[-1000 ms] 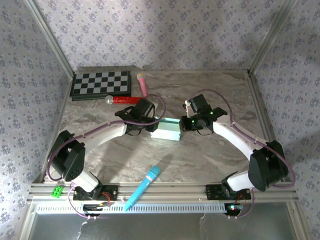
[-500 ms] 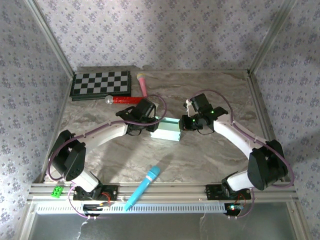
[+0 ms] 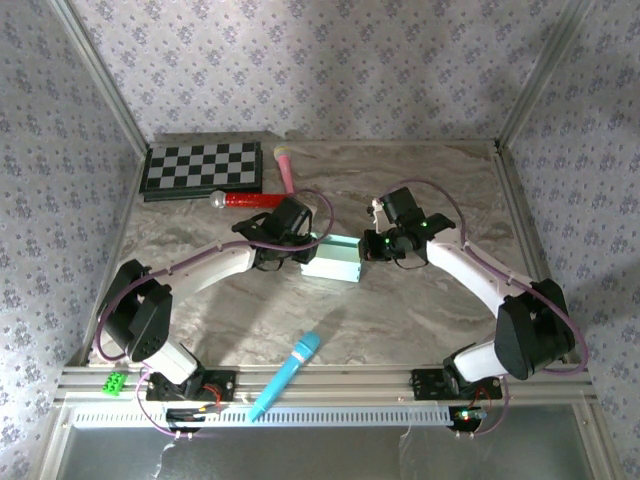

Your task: Fold the paper box

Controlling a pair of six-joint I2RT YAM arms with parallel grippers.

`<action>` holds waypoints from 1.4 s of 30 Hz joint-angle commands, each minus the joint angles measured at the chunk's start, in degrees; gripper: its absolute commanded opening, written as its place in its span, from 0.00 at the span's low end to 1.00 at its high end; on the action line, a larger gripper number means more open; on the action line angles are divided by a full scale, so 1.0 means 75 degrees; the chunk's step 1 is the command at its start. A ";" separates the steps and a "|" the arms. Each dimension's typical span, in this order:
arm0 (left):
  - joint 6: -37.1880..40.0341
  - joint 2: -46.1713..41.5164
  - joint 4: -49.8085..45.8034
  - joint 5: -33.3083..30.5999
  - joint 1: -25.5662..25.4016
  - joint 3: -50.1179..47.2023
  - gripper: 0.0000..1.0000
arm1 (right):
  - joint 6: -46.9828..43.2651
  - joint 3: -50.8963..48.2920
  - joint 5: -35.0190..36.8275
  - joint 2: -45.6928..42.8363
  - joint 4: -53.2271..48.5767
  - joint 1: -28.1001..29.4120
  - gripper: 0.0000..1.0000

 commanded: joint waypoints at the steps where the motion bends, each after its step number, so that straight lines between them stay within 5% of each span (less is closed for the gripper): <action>1: 0.0043 0.0320 -0.0601 0.0386 -0.0211 -0.0082 0.32 | -0.0168 0.0043 -0.0042 0.0170 -0.0189 0.0213 0.10; 20: -0.0003 -0.0289 -0.0441 0.0201 -0.0208 -0.0343 0.32 | -0.0274 0.0087 0.0777 0.0533 -0.0700 0.0665 0.07; 42: -0.0106 -0.1491 -0.0126 -0.0745 -0.0180 -0.0834 0.54 | -0.0454 0.0052 0.0924 0.0579 -0.0844 0.0812 0.04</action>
